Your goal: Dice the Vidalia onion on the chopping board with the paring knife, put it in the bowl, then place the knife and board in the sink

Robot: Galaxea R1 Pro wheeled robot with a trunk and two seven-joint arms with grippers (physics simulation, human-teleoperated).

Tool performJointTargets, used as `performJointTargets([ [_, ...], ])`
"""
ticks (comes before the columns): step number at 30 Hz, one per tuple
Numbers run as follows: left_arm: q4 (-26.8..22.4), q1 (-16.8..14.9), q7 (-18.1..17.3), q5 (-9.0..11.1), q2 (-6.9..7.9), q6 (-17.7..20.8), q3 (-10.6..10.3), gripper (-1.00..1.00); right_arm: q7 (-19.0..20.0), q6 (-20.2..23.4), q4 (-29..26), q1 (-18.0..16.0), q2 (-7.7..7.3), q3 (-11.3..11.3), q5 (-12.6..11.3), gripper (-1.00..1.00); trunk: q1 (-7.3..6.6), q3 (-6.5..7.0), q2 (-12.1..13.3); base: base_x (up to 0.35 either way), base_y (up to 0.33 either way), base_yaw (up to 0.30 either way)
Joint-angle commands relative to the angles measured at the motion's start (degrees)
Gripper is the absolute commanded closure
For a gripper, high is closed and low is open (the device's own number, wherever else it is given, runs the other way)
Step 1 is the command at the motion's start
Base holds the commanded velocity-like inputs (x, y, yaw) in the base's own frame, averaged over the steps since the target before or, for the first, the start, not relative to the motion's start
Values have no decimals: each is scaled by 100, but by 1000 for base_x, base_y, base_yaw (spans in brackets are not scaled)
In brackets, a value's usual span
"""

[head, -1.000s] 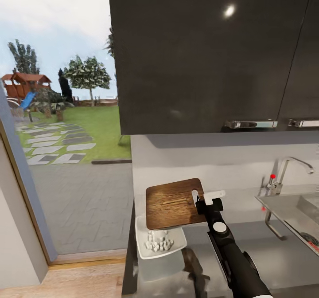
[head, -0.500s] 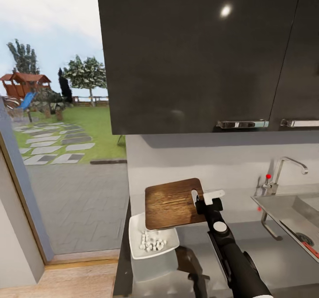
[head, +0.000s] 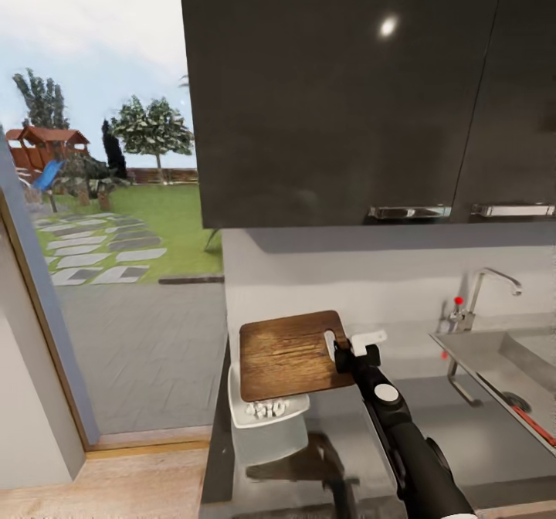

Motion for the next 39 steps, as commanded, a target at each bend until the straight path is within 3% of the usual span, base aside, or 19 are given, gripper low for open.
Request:
performJointTargets([
  [1, -5, 3, 22, 52, 2, -12, -15, -100, -9, 38, -11, -1, 0, 6, 15, 100, 0, -1, -4, -203, 0, 0],
  [8, -5, 3, 22, 53, 2, -12, -15, -100, -14, 48, -20, -1, 5, 6, -99, 100, 0, -1, -4, -206, -57, 0],
  [22, -5, 3, 22, 49, 2, -12, -15, -100, -16, 49, -20, -1, 5, 6, -103, 100, 0, -1, -4, -187, -239, 46],
  [39, -5, 3, 31, 52, -3, -12, -15, -100, -16, 49, -20, -1, 5, 2, -103, 100, 0, -1, -4, -22, -296, 19],
])
